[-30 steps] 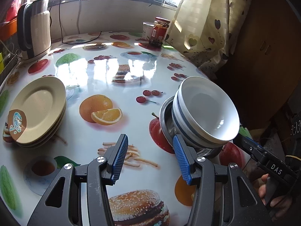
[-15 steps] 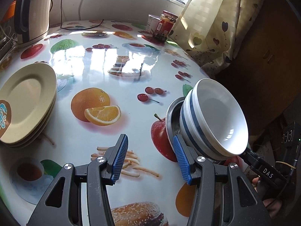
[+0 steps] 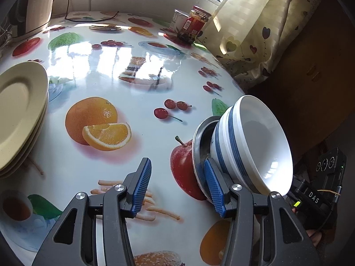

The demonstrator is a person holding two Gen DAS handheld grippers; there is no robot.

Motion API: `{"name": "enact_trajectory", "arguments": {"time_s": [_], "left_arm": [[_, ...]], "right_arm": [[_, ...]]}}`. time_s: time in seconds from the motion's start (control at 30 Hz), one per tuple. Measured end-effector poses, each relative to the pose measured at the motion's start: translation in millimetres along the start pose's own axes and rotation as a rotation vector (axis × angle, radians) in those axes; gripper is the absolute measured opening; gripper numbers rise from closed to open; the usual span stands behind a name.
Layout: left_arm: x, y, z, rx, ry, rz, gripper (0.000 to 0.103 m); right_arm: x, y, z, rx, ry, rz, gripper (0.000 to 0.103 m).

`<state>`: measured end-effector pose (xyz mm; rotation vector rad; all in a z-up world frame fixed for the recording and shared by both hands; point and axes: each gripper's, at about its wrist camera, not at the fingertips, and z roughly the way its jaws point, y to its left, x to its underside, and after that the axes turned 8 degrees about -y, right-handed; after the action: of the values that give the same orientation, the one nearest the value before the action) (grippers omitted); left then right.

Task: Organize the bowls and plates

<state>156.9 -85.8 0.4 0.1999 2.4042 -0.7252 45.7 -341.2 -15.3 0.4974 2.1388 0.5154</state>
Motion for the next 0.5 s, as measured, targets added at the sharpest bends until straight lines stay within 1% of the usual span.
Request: {"name": "enact_trajectory", "arguments": {"time_s": [0.03,0.1,0.17,0.27,0.33,0.5], "left_arm": [[0,1,0,0.007,-0.002,-0.003,0.05],[0,-1,1,0.018,-0.008,0.003,0.047],[0,-2,1,0.026,-0.012,0.007,0.042],[-2,-3,2,0.039,-0.012,0.005,0.037],[-2,-2,3,0.052,-0.013,0.0,0.034],[-2,2,5,0.082,-0.012,-0.033,0.034]], "right_arm": [[-1,-2,1,-0.019,0.005,0.013,0.054],[-1,-4,3,-0.064,0.014,0.034,0.044],[-2,-3,5,-0.093,0.016,0.041,0.037],[-2,-3,6,-0.113,0.02,0.054,0.032],[-2,-7,8,-0.137,0.028,0.087,0.032],[1,-21,14,-0.213,0.057,0.205,0.032]]}}
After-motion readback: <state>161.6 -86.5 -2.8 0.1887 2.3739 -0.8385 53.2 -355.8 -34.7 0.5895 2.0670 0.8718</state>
